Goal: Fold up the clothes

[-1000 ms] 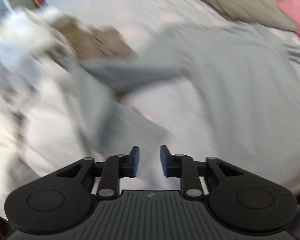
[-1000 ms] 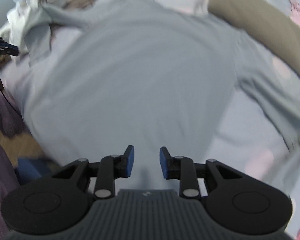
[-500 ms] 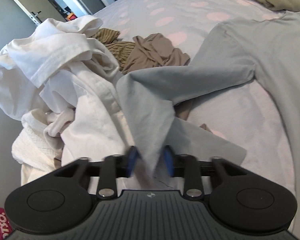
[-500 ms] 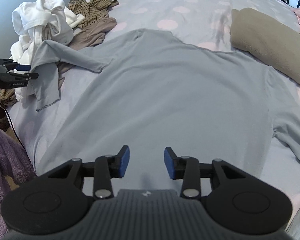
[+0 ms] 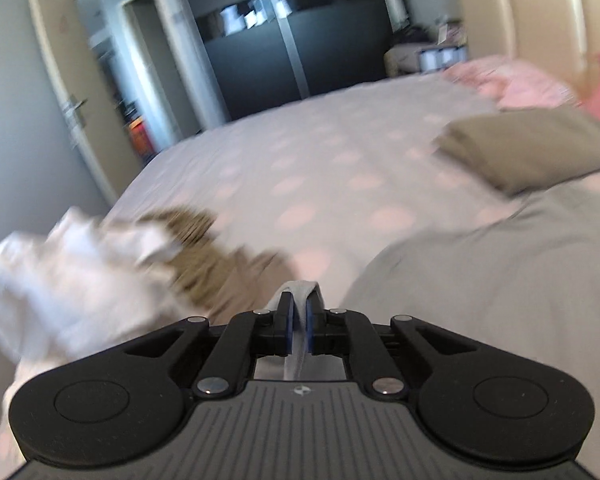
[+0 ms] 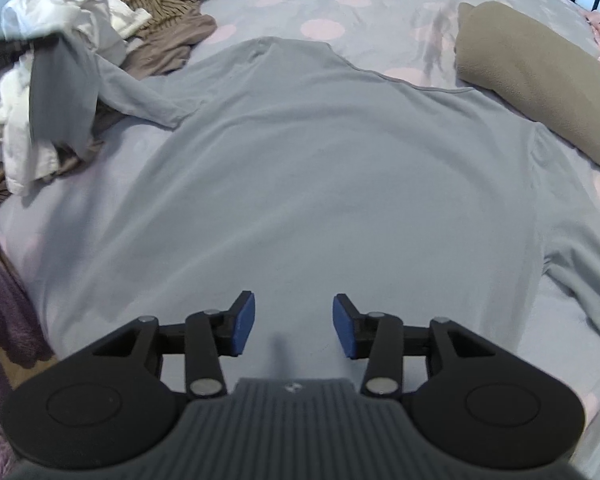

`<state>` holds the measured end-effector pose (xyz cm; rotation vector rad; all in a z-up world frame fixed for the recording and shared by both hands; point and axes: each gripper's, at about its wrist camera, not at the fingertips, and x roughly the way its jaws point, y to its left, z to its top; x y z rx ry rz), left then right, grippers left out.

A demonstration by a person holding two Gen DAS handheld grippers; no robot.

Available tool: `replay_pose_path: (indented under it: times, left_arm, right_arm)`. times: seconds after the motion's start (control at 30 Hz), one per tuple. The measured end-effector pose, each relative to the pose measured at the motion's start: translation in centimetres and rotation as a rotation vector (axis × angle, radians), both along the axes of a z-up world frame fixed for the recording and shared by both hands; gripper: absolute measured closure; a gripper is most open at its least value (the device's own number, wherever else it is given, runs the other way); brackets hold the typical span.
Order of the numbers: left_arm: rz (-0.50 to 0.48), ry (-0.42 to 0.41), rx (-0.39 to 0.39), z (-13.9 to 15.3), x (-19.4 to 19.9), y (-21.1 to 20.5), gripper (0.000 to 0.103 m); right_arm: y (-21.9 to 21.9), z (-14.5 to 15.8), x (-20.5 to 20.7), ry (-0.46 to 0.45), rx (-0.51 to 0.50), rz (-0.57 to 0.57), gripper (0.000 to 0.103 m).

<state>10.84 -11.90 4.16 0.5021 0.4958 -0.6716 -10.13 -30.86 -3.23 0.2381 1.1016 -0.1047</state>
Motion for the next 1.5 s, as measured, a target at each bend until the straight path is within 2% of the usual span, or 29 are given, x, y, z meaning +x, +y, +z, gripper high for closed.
replay_pose_path:
  times: [0.07,0.2,0.5,0.7,0.77,0.97,1.2,1.3,1.5]
  left_arm:
    - [-0.067,0.009,-0.011,0.2,-0.8,-2.2,0.099]
    - [-0.207,0.044,0.019,-0.6,-3.2,-6.9,0.099]
    - [-0.397,0.093,0.196,-6.3,-8.2,-11.5,0.096]
    - [-0.511,0.123,0.306,-9.9,-11.1,-14.1,0.065]
    - [-0.486,0.122,0.300,-9.9,-10.4,-13.3,0.062]
    - [-0.414,0.117,0.284,-9.8,-8.1,-10.6,0.062]
    - [-0.318,0.125,0.281,-10.1,-4.8,-7.3,0.062]
    - [-0.279,0.137,0.286,-10.3,-3.4,-6.0,0.062]
    - [-0.219,0.174,0.288,-10.7,-1.4,-4.3,0.062]
  right_arm:
    - [0.1,-0.3,0.0,0.000,-0.013,-0.016,0.056]
    - [0.3,-1.0,0.0,0.000,-0.038,-0.047,0.056]
    - [0.2,-2.2,-0.6,-0.003,-0.093,-0.093,0.057]
    - [-0.7,-1.7,-0.8,-0.030,-0.103,-0.104,0.057]
    - [-0.7,-1.6,-0.7,-0.040,-0.104,-0.108,0.057]
    - [-0.6,-1.5,-0.3,-0.069,-0.105,-0.099,0.057]
    - [-0.1,-1.0,0.7,-0.125,-0.062,-0.072,0.060]
    - [0.9,-0.7,2.0,-0.159,-0.035,-0.029,0.064]
    - [4.1,-0.6,5.4,-0.197,0.026,0.122,0.064]
